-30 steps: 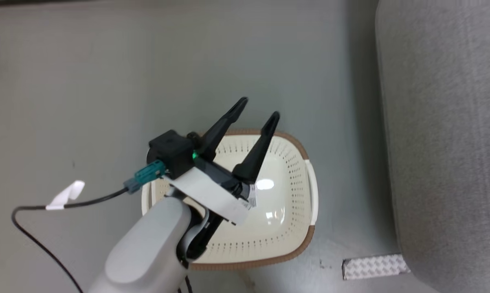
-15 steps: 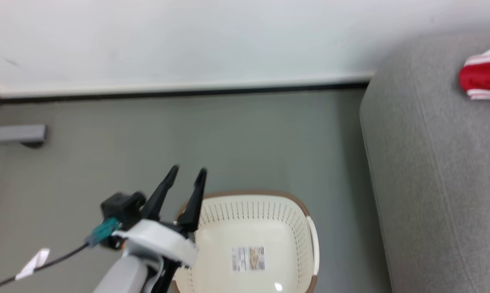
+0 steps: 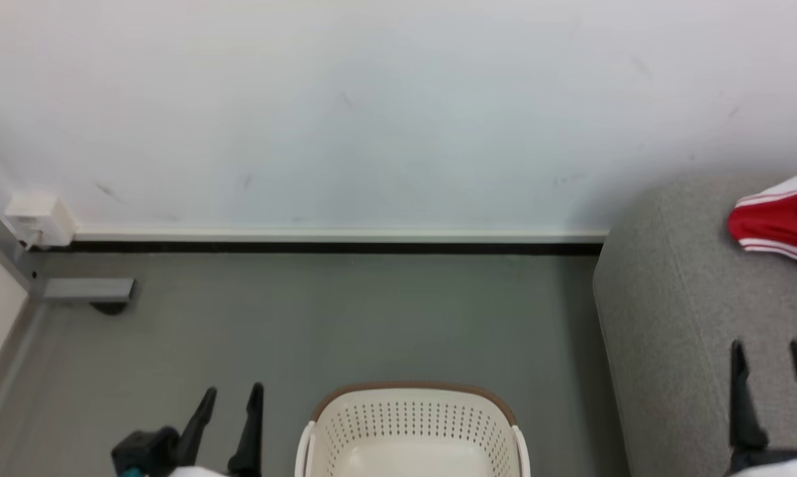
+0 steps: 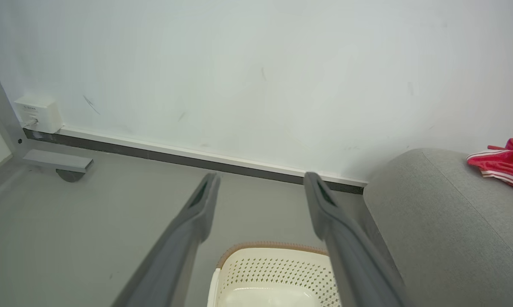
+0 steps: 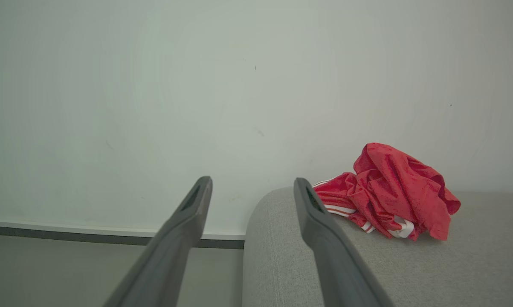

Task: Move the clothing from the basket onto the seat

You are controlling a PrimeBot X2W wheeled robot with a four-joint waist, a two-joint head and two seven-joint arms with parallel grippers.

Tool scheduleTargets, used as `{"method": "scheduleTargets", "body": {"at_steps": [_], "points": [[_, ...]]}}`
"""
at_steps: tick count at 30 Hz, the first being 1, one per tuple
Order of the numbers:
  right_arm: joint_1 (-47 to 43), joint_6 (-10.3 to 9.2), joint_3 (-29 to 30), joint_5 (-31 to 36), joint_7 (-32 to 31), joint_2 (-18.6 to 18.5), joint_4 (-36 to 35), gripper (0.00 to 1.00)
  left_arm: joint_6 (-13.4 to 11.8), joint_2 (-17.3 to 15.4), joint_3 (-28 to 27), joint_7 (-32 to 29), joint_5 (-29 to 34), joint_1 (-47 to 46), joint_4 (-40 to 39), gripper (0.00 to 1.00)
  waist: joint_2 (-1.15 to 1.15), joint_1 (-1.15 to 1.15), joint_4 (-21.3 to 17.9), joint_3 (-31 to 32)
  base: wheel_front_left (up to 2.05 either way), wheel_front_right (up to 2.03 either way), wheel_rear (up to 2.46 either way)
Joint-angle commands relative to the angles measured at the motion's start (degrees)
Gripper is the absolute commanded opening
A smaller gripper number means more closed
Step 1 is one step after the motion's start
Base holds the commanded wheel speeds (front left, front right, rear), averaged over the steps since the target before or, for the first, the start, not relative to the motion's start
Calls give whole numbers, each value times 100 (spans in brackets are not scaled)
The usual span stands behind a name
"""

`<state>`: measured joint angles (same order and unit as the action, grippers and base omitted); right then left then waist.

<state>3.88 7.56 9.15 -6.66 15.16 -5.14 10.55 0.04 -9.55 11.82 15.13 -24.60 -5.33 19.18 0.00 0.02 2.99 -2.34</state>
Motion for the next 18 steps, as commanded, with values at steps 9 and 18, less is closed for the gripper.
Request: {"method": "scheduleTargets", "body": {"at_steps": [9,18], "points": [[-974,-14,-318,-52,-4,203,-84,100,241,133,-474,1,448,506,-25,100,0,-2,48,423,0,0,0],[-1203,-14,-432,-221,-4,221,37,100,551,270,-614,2,809,585,-58,100,0,-2,-56,486,0,0,0]]}}
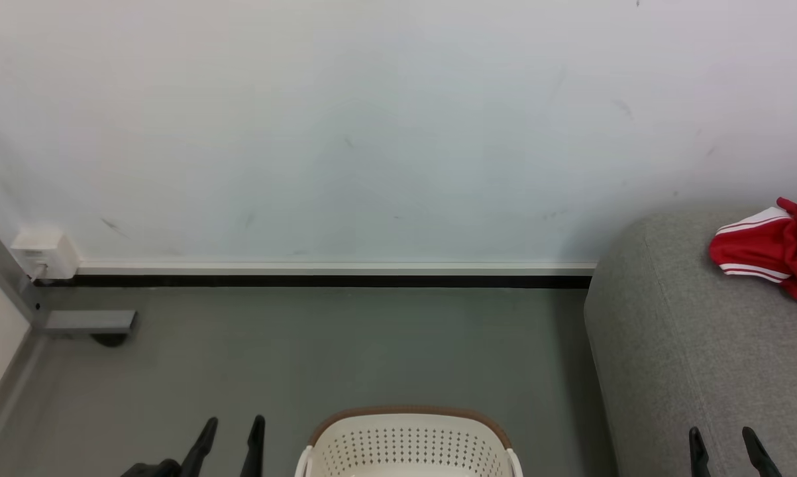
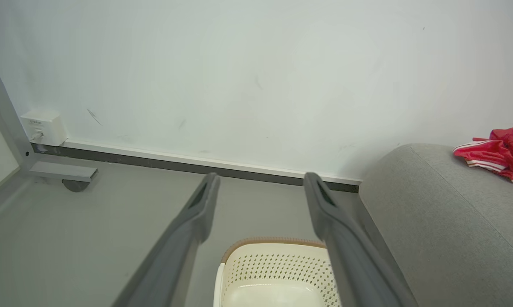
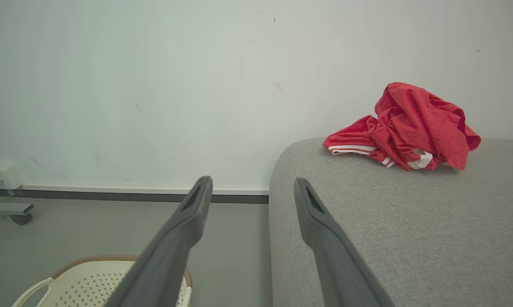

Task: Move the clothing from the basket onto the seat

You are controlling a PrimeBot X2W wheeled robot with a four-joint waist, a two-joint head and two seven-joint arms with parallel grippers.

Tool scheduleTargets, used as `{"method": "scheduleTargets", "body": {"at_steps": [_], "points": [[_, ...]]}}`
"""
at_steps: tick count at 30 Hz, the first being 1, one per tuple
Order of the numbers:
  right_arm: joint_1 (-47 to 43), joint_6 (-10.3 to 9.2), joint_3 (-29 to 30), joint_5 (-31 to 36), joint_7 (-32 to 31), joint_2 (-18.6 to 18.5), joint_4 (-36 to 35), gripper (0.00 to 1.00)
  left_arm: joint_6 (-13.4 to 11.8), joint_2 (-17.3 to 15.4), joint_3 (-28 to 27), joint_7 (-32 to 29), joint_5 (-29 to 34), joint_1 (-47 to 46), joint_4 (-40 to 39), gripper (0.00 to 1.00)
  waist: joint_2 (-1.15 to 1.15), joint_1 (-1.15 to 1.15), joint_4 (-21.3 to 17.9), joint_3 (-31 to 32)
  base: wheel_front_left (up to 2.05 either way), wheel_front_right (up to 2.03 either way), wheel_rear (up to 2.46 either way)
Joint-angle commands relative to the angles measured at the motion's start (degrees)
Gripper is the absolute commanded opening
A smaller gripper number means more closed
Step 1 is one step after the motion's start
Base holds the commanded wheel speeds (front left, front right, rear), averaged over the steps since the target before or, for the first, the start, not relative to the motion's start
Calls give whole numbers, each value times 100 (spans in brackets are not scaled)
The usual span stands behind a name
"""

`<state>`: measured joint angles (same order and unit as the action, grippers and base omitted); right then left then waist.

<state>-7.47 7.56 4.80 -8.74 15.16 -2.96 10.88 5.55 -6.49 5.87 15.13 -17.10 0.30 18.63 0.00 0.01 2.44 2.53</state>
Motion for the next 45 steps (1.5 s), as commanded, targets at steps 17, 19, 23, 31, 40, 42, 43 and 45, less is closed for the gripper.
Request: {"method": "scheduleTargets", "body": {"at_steps": [17,19,23,31,40,42,43,45], "points": [[2,0,-60,-59,-5,25,163,0,148,193,-131,-9,206,38,103,0,0,-1,-76,15,0,0,0],[32,1,-52,-180,-46,39,230,0,149,207,-154,-53,93,38,157,0,0,-1,-78,12,0,0,0],[119,0,-30,-647,-176,36,242,0,152,215,-232,-188,-337,-16,136,0,0,-1,-83,3,0,0,0],[257,-1,-14,-1511,-390,30,233,0,157,231,-336,-400,-1142,-83,52,0,0,-1,-94,-15,0,0,0],[402,-2,9,-2389,-615,23,234,0,162,248,-448,-619,-1967,-158,-26,0,0,-1,-106,-36,0,0,0],[430,-2,15,-2572,-662,22,236,0,164,251,-472,-666,-2131,-176,-41,0,0,-1,-109,-40,0,0,0],[447,-2,17,-2662,-685,21,236,0,164,253,-484,-690,-2217,-184,-48,0,0,-1,-110,-43,0,0,0],[480,-2,22,-2836,-731,20,238,0,166,256,-507,-735,-2383,-199,-61,0,0,-1,-113,-47,0,0,0]]}}
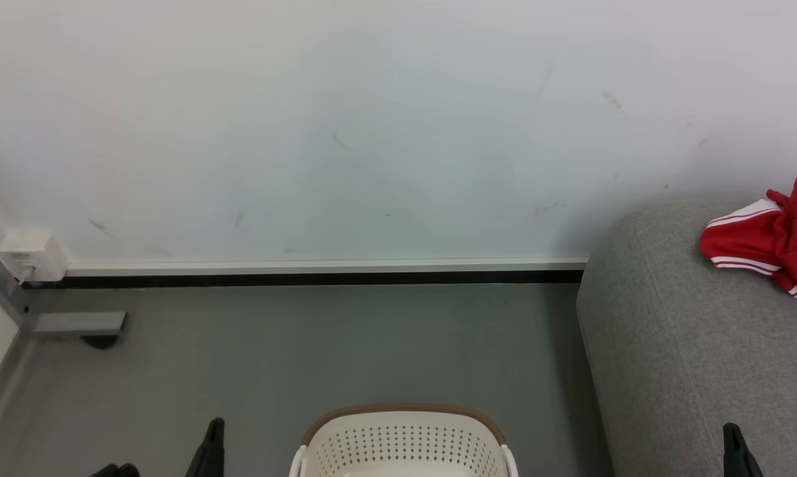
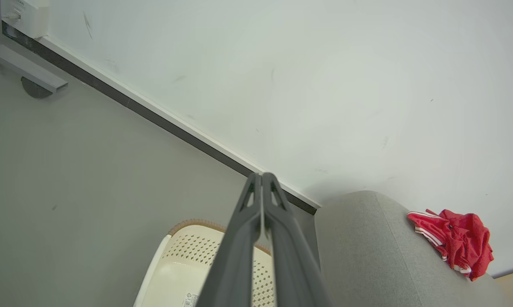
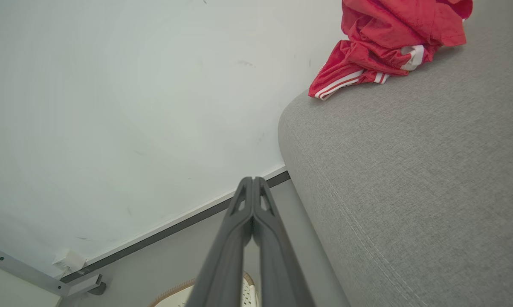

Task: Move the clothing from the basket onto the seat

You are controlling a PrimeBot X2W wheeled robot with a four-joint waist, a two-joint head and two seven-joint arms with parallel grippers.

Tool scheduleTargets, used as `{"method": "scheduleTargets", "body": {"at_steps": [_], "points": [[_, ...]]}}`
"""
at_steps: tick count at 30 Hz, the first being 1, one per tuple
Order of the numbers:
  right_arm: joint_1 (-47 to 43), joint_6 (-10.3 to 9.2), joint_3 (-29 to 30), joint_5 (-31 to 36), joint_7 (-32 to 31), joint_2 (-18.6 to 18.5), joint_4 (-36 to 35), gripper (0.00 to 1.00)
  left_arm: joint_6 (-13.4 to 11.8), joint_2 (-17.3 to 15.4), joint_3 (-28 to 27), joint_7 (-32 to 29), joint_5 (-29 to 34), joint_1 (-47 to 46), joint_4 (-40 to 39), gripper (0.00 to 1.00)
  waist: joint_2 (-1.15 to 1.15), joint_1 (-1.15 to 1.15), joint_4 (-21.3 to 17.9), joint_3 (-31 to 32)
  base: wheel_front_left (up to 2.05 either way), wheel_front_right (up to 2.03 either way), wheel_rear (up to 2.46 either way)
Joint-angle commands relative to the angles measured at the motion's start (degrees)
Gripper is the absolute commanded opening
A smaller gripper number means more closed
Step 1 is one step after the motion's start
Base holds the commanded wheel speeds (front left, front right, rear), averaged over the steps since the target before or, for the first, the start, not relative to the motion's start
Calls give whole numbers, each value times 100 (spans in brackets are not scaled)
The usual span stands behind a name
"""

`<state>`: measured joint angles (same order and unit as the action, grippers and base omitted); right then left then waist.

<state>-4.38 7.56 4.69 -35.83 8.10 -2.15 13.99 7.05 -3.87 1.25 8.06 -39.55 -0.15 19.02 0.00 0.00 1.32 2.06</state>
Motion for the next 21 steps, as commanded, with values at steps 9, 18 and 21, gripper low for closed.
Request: {"method": "scheduleTargets", "body": {"at_steps": [9,18,21], "points": [[299,-3,54,-878,-223,-67,-66,0,22,8,-146,-220,-840,-222,-158,0,0,0,-12,-21,0,0,0],[404,-4,71,-1486,-382,-73,-60,0,27,20,-228,-381,-1408,-279,-206,0,0,0,-23,-39,0,0,0],[431,-4,77,-1708,-439,-74,-57,0,28,23,-256,-440,-1605,-293,-223,0,0,0,-27,-46,0,0,0]]}}
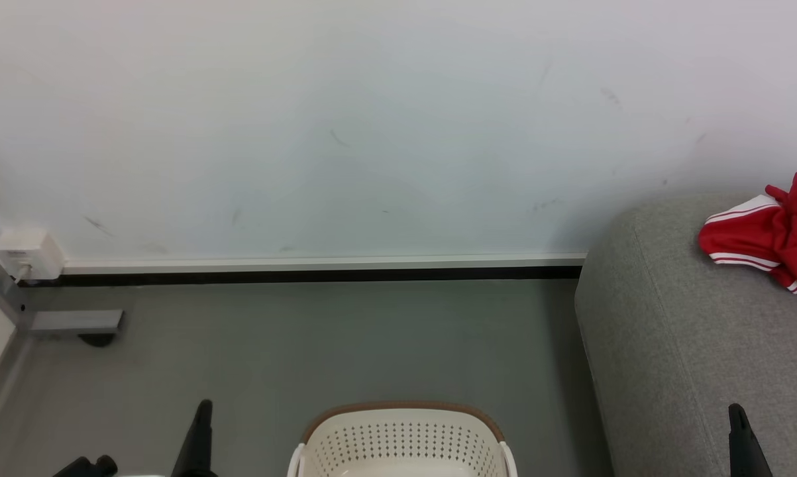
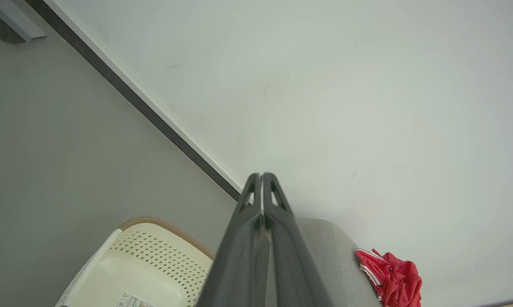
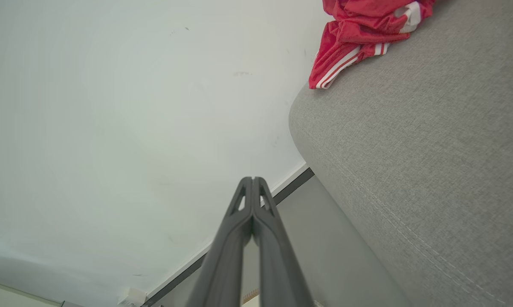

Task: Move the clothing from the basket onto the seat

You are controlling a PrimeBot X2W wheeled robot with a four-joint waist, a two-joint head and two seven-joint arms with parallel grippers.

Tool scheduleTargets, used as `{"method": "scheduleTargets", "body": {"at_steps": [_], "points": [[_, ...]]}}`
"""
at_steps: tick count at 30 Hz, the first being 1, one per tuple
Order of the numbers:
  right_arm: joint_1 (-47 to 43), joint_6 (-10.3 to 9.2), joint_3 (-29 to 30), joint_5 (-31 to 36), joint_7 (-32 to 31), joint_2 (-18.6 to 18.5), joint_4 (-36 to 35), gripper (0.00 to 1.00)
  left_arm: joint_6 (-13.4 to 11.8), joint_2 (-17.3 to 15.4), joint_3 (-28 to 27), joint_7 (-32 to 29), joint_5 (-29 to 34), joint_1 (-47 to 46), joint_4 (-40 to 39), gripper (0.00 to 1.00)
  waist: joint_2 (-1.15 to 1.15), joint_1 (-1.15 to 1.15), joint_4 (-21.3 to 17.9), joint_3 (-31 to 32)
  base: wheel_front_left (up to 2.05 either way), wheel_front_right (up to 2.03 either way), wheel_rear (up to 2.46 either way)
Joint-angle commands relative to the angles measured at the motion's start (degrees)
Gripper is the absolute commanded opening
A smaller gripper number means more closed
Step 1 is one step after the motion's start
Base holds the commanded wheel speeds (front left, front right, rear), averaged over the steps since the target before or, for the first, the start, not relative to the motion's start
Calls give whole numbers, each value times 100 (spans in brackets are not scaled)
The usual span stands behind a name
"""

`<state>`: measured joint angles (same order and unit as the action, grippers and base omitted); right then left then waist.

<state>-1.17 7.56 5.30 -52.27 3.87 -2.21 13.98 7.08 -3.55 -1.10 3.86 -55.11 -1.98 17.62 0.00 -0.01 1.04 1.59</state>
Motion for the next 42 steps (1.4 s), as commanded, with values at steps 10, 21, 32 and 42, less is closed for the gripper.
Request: {"method": "scheduleTargets", "body": {"at_steps": [10,21,32,42], "points": [[228,-6,35,-740,-195,-73,-48,0,31,1,-117,-192,-683,-174,-132,0,0,0,-13,-22,0,0,0],[345,-7,56,-1412,-371,-78,-39,0,37,12,-206,-376,-1317,-233,-183,0,0,0,-27,-47,0,0,0],[445,-8,74,-2016,-527,-83,-29,0,43,22,-293,-535,-1868,-292,-230,0,0,0,-42,-72,0,0,0],[521,-10,90,-2532,-663,-85,-21,0,49,32,-360,-665,-2358,-331,-267,0,0,1,-56,-95,0,0,0]]}}
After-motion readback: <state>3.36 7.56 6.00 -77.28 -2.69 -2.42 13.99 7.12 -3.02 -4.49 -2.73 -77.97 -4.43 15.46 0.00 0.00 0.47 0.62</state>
